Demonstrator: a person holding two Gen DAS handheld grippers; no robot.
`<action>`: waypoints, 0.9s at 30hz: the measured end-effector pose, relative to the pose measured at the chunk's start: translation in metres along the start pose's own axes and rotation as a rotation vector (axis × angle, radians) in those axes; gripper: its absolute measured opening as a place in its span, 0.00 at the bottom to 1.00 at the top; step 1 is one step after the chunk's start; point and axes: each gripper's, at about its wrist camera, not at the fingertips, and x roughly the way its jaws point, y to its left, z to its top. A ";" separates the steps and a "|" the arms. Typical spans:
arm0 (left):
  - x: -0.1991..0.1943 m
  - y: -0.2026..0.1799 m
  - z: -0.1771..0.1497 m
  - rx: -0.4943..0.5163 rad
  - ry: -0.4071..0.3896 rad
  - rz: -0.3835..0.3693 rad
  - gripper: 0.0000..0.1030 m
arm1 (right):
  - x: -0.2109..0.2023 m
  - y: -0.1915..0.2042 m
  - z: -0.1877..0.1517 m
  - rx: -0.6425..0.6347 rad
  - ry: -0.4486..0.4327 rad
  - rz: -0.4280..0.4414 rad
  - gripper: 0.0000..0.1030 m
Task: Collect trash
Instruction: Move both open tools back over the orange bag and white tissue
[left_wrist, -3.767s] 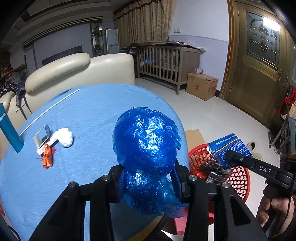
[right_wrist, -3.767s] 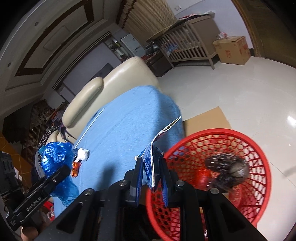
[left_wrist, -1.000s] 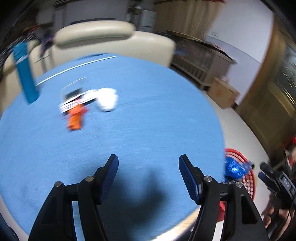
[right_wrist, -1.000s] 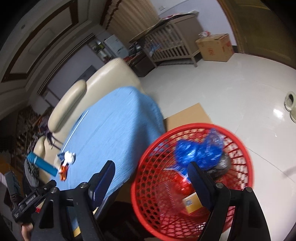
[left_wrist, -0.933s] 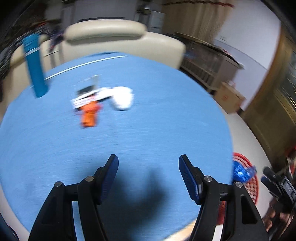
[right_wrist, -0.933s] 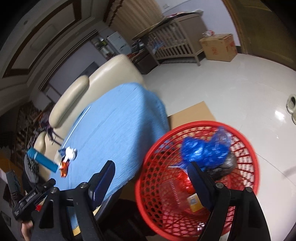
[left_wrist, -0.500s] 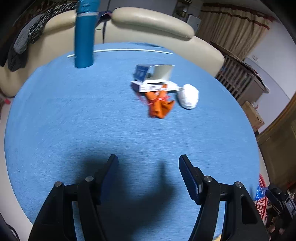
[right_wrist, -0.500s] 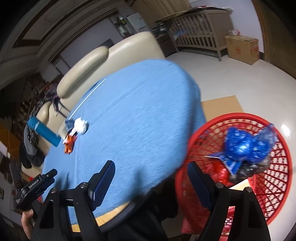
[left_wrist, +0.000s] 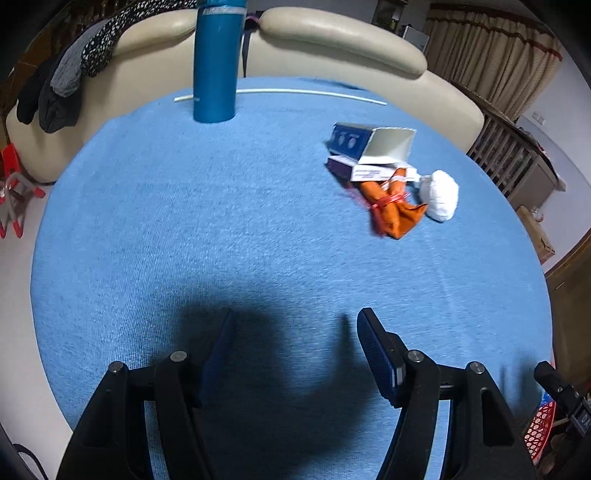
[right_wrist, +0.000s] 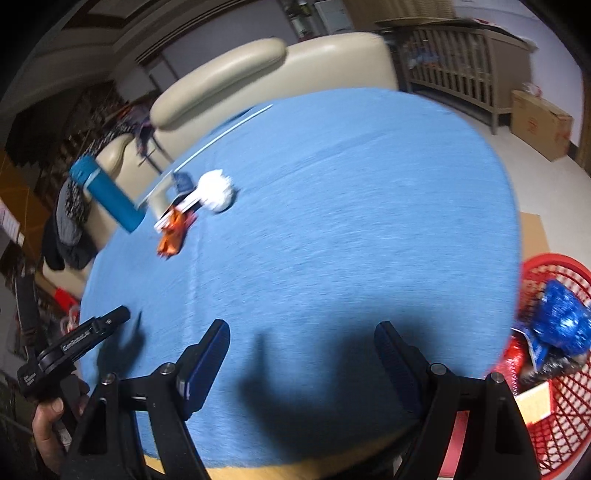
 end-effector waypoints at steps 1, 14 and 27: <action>0.000 0.000 0.000 0.008 -0.006 0.008 0.69 | 0.003 0.005 0.000 -0.012 0.007 0.002 0.81; 0.010 -0.018 -0.002 0.097 -0.028 0.067 0.85 | 0.019 0.018 0.001 -0.060 0.025 -0.015 0.81; 0.017 -0.036 0.035 0.067 -0.011 0.050 0.85 | 0.023 0.015 0.006 -0.059 0.007 0.007 0.81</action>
